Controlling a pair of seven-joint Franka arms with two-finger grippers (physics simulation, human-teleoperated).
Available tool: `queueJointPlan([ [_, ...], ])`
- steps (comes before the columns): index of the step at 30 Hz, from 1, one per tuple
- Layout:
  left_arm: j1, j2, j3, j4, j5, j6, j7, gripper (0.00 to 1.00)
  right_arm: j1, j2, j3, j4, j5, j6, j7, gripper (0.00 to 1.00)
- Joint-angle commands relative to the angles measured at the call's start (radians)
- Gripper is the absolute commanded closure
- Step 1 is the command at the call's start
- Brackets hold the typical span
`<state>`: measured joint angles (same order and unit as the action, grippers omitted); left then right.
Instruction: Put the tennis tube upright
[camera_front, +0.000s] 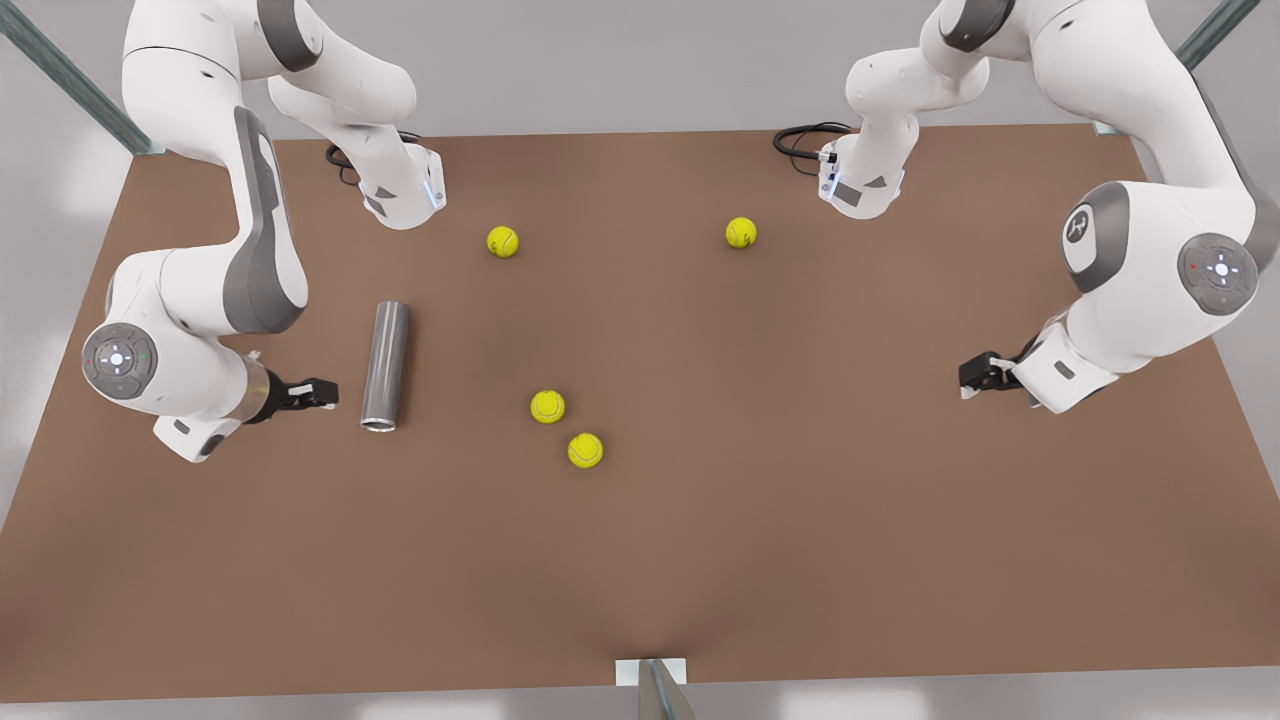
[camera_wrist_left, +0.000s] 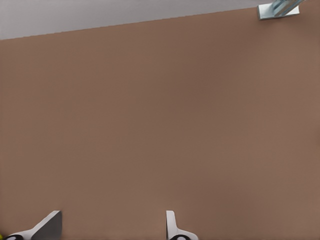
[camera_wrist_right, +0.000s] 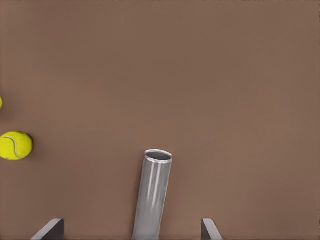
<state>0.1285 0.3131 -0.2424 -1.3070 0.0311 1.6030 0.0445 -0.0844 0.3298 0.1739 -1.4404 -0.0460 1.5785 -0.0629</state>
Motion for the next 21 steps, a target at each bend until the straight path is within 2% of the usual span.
queueJointPlan([
  [1,-0.001,0.000,0.000,0.000,0.003,-0.002,0.000,0.01,-0.002,0.000,-0.001,0.000,0.000,0.000,0.000,0.00],
  [7,-0.010,0.014,-0.001,-0.005,0.001,0.002,-0.002,0.01,0.009,0.006,0.001,-0.024,0.002,0.000,-0.009,0.00],
  [11,-0.081,0.127,-0.003,0.000,-0.010,0.130,-0.017,0.01,0.031,0.011,0.029,-0.153,0.003,0.066,-0.008,0.00],
  [12,-0.095,0.152,-0.005,0.002,-0.013,0.138,-0.017,0.01,0.031,0.000,0.032,-0.195,0.003,0.083,-0.008,0.00],
  [13,-0.093,0.168,-0.008,-0.002,-0.109,0.138,-0.014,0.01,0.018,-0.026,0.039,-0.276,0.006,0.130,-0.008,0.00],
  [14,-0.070,0.198,-0.006,-0.003,-0.325,0.132,-0.005,0.01,0.012,-0.067,0.039,-0.351,0.006,0.161,-0.008,0.00],
  [15,-0.061,0.211,-0.006,-0.014,-0.425,0.127,-0.002,0.00,0.008,-0.109,0.041,-0.435,0.009,0.184,-0.008,0.00],
  [17,-0.069,0.238,-0.008,-0.014,-0.448,0.132,-0.009,0.01,0.006,-0.192,0.041,-0.601,0.012,0.311,-0.008,0.00],
  [19,-0.063,0.245,-0.006,-0.015,-0.453,0.130,0.000,0.01,-0.024,-0.212,0.041,-0.672,0.015,0.363,-0.009,0.00],
  [21,-0.059,0.244,-0.006,-0.015,-0.453,0.126,0.002,0.01,-0.083,-0.222,0.042,-0.823,0.017,0.595,-0.017,0.00],
])
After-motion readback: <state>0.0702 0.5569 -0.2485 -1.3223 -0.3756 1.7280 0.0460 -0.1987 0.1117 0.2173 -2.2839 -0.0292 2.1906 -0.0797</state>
